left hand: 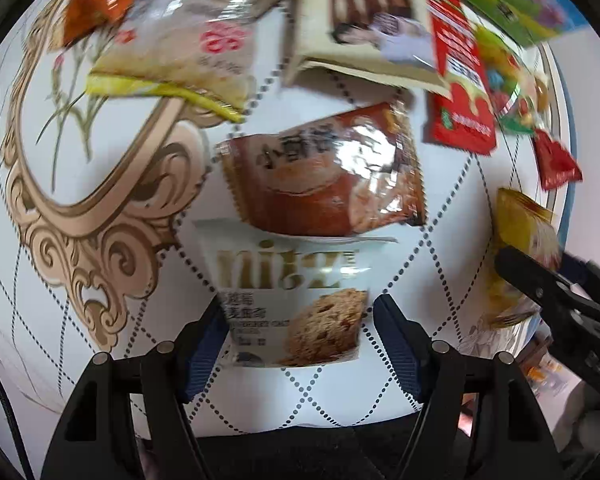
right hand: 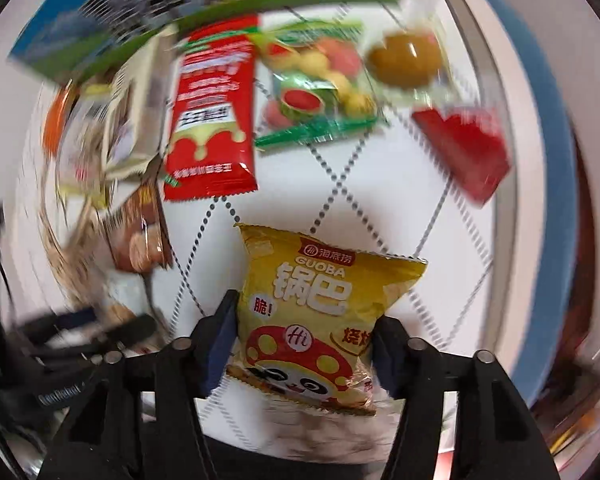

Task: Organize snacks
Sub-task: 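Grasp the nitz cookie packet with the left tool while the right tool grasps the yellow panda chip bag, then carry both packets into the box and release them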

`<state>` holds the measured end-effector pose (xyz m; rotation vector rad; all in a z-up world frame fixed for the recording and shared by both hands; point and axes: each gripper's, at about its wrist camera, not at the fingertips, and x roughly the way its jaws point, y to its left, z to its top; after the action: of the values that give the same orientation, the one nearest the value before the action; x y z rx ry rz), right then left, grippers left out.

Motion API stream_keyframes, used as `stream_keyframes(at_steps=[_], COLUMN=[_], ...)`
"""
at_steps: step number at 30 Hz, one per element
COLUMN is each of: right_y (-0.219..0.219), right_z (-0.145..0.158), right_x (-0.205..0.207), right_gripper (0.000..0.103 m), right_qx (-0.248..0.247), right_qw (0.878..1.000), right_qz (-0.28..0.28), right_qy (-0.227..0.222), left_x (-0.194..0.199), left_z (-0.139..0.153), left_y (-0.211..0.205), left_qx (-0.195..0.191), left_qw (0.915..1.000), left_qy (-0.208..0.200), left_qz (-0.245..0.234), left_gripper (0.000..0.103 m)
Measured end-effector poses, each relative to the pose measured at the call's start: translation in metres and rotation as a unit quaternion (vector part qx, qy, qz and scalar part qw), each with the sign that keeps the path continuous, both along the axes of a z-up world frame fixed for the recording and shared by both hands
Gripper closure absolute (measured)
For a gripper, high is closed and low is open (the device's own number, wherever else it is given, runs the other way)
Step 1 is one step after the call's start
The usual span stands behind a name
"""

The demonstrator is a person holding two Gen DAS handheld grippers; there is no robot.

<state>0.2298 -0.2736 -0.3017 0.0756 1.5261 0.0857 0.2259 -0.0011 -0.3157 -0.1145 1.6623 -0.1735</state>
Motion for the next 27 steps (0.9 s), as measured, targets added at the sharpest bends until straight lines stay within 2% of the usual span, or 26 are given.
stream_keyframes(at_steps=[1,3,4,7,8,11,15,21,27], right_y=[-0.002,-0.006,-0.011,-0.023,-0.025,-0.028,-0.030,-0.027,-0.025], right_z=[0.002,0.001,0.000,-0.007,-0.008,-0.005,0.007,0.043,0.110], right_x=[-0.001,-0.003,-0.003,-0.008,-0.008,-0.011,-0.014,-0.007,0.020], right_gripper=[0.026,0.026,0.026,0.027,0.034,0.045,0.053,0.054,0.054], right_qx=[0.007,0.022,0.025,0.035,0.040,0.039,0.041,0.077,0.132], right_qw=[1.000,0.999,0.999,0.997,0.997,0.997,0.997,0.993,0.982], right_qz=[-0.005,-0.023,-0.031,-0.065,-0.070,-0.073,-0.067,-0.063,-0.059], right_qy=[-0.003,0.002,0.005,0.011,0.007,-0.007,-0.023,-0.058,-0.121], left_x=[0.000,-0.001,-0.001,-0.002,-0.003,-0.001,-0.001,0.016,0.057], left_z=[-0.002,-0.004,-0.004,0.000,0.004,0.014,0.032,0.089,0.167], left_y=[-0.005,-0.009,-0.010,-0.010,-0.011,-0.013,-0.010,-0.005,-0.001], left_qx=[0.008,0.013,0.013,0.007,0.010,0.010,-0.005,-0.049,-0.098], left_qw=[0.9999,0.9998,0.9998,0.9998,0.9996,0.9993,0.9991,0.9957,0.9854], left_qy=[-0.001,-0.006,-0.007,-0.016,-0.022,-0.033,-0.042,-0.077,-0.134], left_qz=[-0.011,-0.016,-0.014,-0.013,-0.014,-0.012,-0.007,0.011,0.037], left_gripper=[0.032,0.035,0.048,0.056,0.056,0.057,0.057,0.057,0.057])
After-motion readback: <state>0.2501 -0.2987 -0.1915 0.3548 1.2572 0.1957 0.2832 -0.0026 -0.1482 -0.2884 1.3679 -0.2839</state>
